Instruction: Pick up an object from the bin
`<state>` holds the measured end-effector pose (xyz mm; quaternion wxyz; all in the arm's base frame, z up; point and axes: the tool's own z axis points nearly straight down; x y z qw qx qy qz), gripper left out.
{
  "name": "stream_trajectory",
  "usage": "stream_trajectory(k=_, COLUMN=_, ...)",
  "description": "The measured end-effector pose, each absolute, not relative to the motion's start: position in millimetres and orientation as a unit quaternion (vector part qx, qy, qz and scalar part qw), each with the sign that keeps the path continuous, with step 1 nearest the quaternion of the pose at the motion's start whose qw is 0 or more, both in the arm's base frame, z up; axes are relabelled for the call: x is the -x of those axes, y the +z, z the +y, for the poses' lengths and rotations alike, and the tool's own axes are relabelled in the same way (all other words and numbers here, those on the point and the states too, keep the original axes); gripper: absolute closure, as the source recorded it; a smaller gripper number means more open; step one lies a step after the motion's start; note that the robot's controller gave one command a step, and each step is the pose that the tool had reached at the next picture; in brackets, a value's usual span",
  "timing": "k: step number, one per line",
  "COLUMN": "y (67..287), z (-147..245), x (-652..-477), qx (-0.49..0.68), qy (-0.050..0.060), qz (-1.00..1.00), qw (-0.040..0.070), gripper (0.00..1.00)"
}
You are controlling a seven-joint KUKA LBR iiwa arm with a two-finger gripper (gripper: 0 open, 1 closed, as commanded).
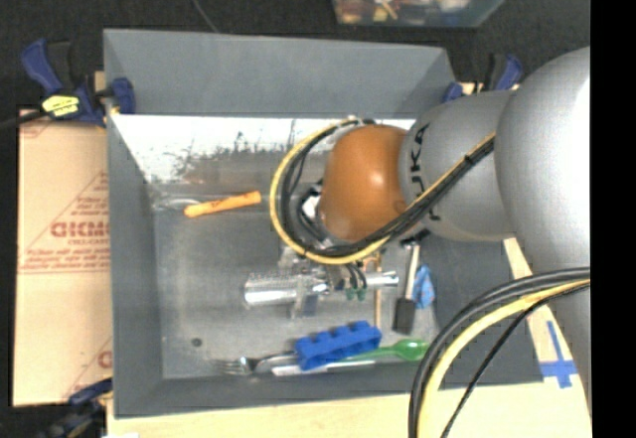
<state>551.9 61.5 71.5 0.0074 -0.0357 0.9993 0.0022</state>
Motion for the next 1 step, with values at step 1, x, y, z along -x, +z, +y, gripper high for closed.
stream_trajectory(k=1, y=88.8, z=60.8, x=-550.6, qx=0.035, qy=0.002, qz=0.999, qw=0.006, gripper=1.00)
